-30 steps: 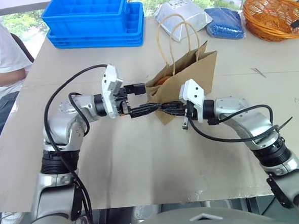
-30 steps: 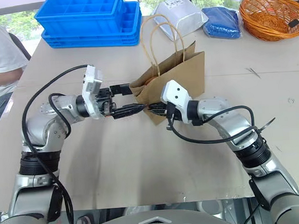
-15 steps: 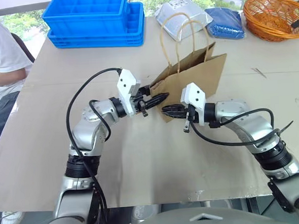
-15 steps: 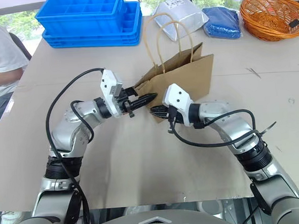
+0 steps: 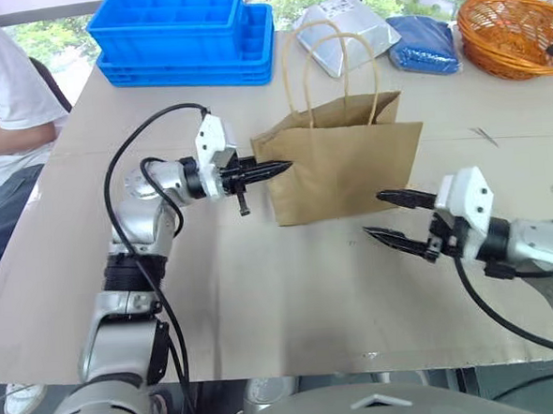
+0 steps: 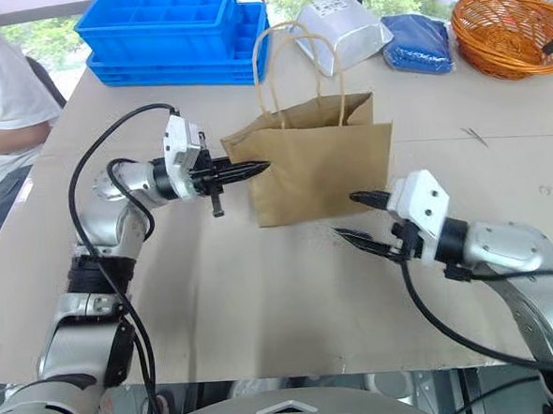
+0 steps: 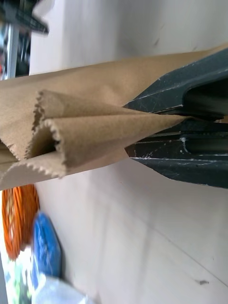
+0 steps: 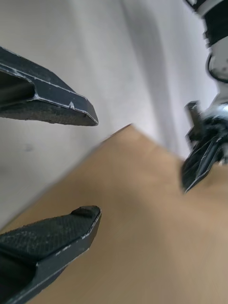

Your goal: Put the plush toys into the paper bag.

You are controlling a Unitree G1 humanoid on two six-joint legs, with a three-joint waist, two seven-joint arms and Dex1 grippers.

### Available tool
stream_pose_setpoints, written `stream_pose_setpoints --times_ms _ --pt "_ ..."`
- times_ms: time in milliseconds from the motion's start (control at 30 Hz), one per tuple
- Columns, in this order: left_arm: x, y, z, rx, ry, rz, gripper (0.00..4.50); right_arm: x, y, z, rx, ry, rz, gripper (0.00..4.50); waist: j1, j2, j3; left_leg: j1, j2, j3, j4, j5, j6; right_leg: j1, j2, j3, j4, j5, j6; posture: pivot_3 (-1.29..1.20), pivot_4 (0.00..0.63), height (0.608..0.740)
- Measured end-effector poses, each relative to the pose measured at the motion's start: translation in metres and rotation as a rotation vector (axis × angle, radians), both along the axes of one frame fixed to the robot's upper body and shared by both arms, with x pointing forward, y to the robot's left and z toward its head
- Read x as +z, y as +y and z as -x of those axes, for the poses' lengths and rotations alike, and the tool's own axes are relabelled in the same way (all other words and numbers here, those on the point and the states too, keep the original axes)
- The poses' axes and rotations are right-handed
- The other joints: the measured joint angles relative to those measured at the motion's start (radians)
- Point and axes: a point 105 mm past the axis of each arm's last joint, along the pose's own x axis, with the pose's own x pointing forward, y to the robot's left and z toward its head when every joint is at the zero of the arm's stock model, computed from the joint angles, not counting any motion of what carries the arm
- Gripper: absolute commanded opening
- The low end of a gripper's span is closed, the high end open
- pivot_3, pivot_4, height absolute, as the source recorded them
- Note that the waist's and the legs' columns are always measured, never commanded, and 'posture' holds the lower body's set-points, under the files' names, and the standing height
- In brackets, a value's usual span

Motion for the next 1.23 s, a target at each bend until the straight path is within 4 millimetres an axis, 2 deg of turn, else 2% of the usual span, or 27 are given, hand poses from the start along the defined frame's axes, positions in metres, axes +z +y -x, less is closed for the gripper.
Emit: stream_pose_setpoints --times_ms 33,67,200,300,367,400,433,500,567,600,700,833,967,1100,1233 --pt "-0.002 0.002 0.000 -0.017 -0.005 -0.014 0.00 -0.002 -0.008 0.005 -0.035 -0.002 0.014 4.33 0.003 0.000 0.000 0.000 -0.001 0.000 0.000 0.000 0.000 0.001 0.000 0.000 0.000 0.000 0.000 0.00 0.150 0.740" --pt "-0.005 0.006 -0.001 -0.031 -0.013 -0.034 0.00 -0.006 -0.018 0.012 -0.075 0.010 0.038 4.47 0.001 0.000 0.000 0.000 -0.001 0.000 0.000 0.000 0.001 0.001 0.001 0.000 0.000 0.000 0.000 0.00 0.150 0.740" --pt "-0.008 0.003 -0.002 -0.096 -0.079 -0.078 0.00 -0.002 -0.029 0.022 -0.134 -0.025 0.064 4.47 -0.008 -0.001 0.000 0.004 0.000 0.003 0.001 -0.001 0.002 0.004 0.001 0.003 0.000 0.000 0.000 0.00 0.150 0.740" --pt "-0.011 0.003 -0.001 -0.112 -0.083 -0.090 1.12 -0.002 -0.030 0.022 -0.149 -0.038 0.069 4.50 -0.009 -0.001 0.000 0.012 0.002 0.003 0.001 -0.001 0.003 0.011 0.002 0.003 0.000 0.000 0.001 0.00 0.150 0.740" --pt "-0.010 0.004 -0.001 -0.109 -0.067 -0.082 2.08 -0.001 -0.029 0.021 -0.153 -0.050 0.065 4.50 -0.009 -0.001 0.000 0.012 0.002 0.002 0.001 -0.002 0.003 0.011 0.002 0.002 0.000 -0.001 0.001 0.00 0.150 0.740" --pt "-0.009 0.005 -0.001 -0.105 -0.062 -0.079 2.35 0.000 -0.029 0.020 -0.153 -0.056 0.063 4.50 -0.008 -0.001 0.000 0.012 0.002 0.002 0.001 -0.002 0.003 0.011 0.002 0.003 0.000 -0.001 0.001 0.00 0.150 0.740" --pt "-0.007 0.007 0.002 -0.097 -0.051 -0.070 3.12 0.001 -0.030 0.019 -0.159 -0.067 0.058 4.50 -0.009 -0.001 0.000 0.012 0.002 0.002 0.001 -0.002 0.003 0.011 0.002 0.003 0.000 -0.001 0.001 0.00 0.150 0.740" --pt "-0.007 0.007 0.003 -0.089 -0.041 -0.070 3.27 0.001 -0.030 0.018 -0.164 -0.066 0.057 4.50 -0.005 -0.001 0.000 0.012 0.002 0.002 0.001 -0.002 0.003 0.011 0.002 0.003 0.000 -0.001 0.001 0.00 0.150 0.740" --pt "-0.009 0.017 0.011 -0.046 -0.007 -0.064 4.31 0.001 -0.032 0.016 -0.159 -0.072 0.052 4.50 -0.011 -0.001 0.000 0.013 0.003 0.003 0.000 -0.002 0.003 0.011 0.002 0.004 0.000 -0.001 0.001 0.00 0.150 0.740" --pt "-0.010 0.023 0.015 -0.017 0.016 -0.060 4.47 -0.002 -0.035 0.015 -0.165 -0.057 0.050 4.50 -0.011 -0.001 0.000 0.013 0.003 0.002 0.000 -0.002 0.003 0.011 0.002 0.003 0.000 -0.001 0.001 0.00 0.150 0.740" --pt "-0.012 0.042 0.030 0.091 0.084 -0.033 4.47 -0.005 -0.048 0.018 -0.172 -0.023 0.045 4.50 -0.012 0.000 0.000 0.013 0.004 0.002 0.000 -0.002 0.003 0.011 0.001 0.003 0.000 -0.001 0.001 0.00 0.150 0.740" --pt "-0.030 0.075 0.060 0.310 0.200 -0.016 4.47 -0.004 -0.089 0.033 -0.246 0.010 0.091 4.50 -0.005 0.001 0.000 0.014 0.005 0.002 -0.002 -0.003 0.003 0.013 -0.001 0.004 -0.002 -0.002 0.002 0.00 0.150 0.740" --pt "-0.039 0.090 0.088 0.417 0.292 0.000 4.47 0.003 -0.116 0.046 -0.286 0.009 0.140 4.50 0.001 0.001 0.000 0.015 0.005 0.001 -0.002 -0.003 0.003 0.015 -0.007 0.003 -0.003 -0.005 -0.001 0.00 0.150 0.740" --pt "-0.041 0.101 0.108 0.465 0.347 -0.002 4.47 -0.002 -0.141 0.059 -0.324 0.060 0.166 4.50 -0.001 0.002 0.000 0.015 0.004 0.002 -0.002 -0.003 0.003 0.015 -0.007 0.002 -0.004 -0.005 0.000 0.00 0.150 0.740" --pt "-0.047 0.098 0.120 0.449 0.385 -0.007 4.47 -0.003 -0.151 0.059 -0.306 0.080 0.191 4.50 -0.005 0.003 -0.001 0.016 0.005 0.004 -0.002 -0.003 0.003 0.015 -0.006 0.003 -0.004 -0.005 0.000 0.00 0.150 0.740"
